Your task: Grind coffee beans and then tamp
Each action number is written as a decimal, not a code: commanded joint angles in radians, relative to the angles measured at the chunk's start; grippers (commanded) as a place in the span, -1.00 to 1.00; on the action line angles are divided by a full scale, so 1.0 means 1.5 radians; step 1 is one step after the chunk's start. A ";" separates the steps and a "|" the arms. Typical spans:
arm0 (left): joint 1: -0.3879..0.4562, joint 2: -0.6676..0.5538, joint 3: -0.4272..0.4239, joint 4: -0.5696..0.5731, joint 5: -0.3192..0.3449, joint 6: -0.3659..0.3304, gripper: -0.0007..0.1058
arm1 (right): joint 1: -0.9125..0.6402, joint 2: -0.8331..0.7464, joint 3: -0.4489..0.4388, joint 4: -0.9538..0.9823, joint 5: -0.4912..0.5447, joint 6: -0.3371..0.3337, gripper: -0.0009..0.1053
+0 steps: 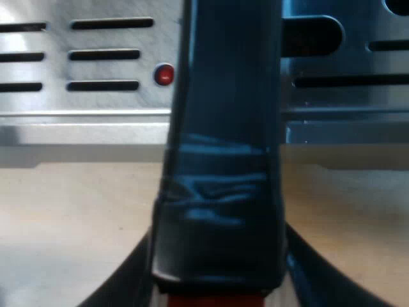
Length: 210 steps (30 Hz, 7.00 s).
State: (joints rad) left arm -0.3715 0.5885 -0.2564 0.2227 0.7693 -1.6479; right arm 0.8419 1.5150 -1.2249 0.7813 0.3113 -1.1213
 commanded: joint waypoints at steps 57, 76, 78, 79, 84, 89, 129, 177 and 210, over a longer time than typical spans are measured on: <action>-0.001 -0.001 -0.002 0.039 -0.006 -0.005 0.27 | 0.067 -0.097 0.061 -0.029 0.114 0.002 -0.98; -0.001 -0.001 -0.002 0.043 0.025 -0.041 0.27 | 0.127 -0.117 0.066 0.035 0.108 0.030 -0.98; -0.001 -0.007 -0.002 0.043 0.025 -0.041 0.27 | 0.134 -0.124 0.066 0.044 0.109 0.030 -0.98; -0.001 -0.019 -0.002 0.048 0.025 -0.041 0.27 | 0.139 -0.128 0.066 0.052 0.108 0.030 -0.98; -0.001 -0.090 -0.002 0.085 0.007 -0.041 0.27 | 0.140 -0.146 0.066 0.073 0.099 0.030 -0.98; -0.001 -0.167 -0.002 0.118 -0.003 -0.041 0.27 | 0.145 -0.166 0.066 0.093 0.096 0.030 -0.98; -0.001 -0.330 -0.099 0.315 -0.111 -0.045 0.27 | 0.361 -0.244 0.232 -0.063 0.088 -0.085 -0.98; -0.001 -0.330 -0.078 0.374 -0.261 0.025 0.27 | 0.185 -0.139 0.373 -0.314 -0.061 -0.237 -0.98; -0.001 -0.330 -0.052 0.360 -0.301 0.025 0.27 | 0.185 -0.094 0.415 -0.378 -0.059 -0.237 -0.98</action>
State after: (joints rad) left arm -0.3715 0.0988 -0.3345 0.7758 0.3278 -1.6159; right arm 1.1207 1.3625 -0.6005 0.2297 0.2149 -1.4698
